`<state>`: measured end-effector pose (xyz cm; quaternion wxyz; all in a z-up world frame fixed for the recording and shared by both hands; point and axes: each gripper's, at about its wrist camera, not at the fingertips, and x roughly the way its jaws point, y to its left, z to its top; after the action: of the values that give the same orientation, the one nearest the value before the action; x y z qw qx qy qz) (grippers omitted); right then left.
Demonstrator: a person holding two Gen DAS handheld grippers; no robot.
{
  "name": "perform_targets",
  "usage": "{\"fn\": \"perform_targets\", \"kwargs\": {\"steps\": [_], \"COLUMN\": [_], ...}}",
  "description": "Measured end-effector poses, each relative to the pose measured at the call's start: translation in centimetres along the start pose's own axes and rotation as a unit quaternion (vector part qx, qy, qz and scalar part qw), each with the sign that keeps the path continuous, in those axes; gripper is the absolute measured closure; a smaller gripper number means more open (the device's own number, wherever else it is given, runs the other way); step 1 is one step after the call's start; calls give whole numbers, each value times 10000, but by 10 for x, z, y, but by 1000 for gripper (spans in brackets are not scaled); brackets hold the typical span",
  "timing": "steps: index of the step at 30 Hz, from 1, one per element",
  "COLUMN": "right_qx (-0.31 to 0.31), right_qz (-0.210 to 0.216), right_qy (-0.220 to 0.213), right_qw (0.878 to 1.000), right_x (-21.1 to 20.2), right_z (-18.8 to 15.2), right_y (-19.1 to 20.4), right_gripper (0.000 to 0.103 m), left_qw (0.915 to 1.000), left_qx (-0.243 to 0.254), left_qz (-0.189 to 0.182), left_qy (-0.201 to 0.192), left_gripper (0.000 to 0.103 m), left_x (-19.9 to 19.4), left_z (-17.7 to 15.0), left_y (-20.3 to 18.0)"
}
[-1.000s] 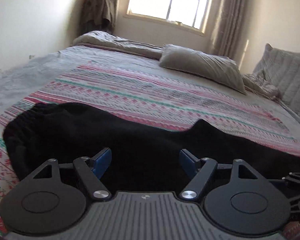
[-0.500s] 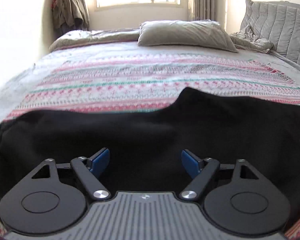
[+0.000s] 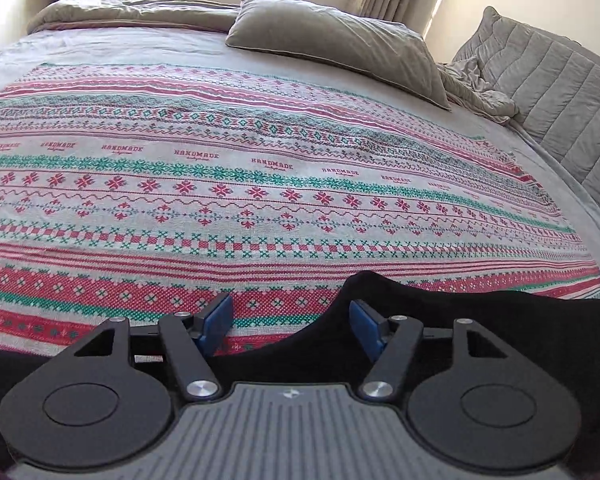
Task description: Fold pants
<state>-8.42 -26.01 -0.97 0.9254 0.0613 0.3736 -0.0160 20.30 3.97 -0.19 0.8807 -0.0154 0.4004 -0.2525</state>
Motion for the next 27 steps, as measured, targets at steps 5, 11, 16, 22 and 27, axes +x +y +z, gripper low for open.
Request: {"fn": "perform_targets", "kwargs": {"steps": [5, 11, 16, 22, 27], "right_qx": [-180, -240, -352, -344, -372], "right_qz": [-109, -151, -272, -394, -558], "right_qy": [28, 29, 28, 65, -92], "right_qw": [9998, 9996, 9990, 9986, 9977], "right_x": [6, 13, 14, 15, 9], "right_z": [0, 5, 3, 2, 1], "right_y": [3, 4, 7, 5, 9], "right_gripper": [35, 33, 29, 23, 22], "left_qw": [9979, 9977, 9901, 9909, 9894], "left_qx": [533, 626, 825, 880, 661], "left_qz": [-343, -258, 52, 674, 921], "left_qy": [142, 96, -1132, -762, -910], "left_gripper": [31, 75, 77, 74, 52], "left_x": [5, 12, -18, 23, 1], "left_z": [-3, -2, -15, -24, -21], "left_y": [-19, -37, -55, -60, -72]}}
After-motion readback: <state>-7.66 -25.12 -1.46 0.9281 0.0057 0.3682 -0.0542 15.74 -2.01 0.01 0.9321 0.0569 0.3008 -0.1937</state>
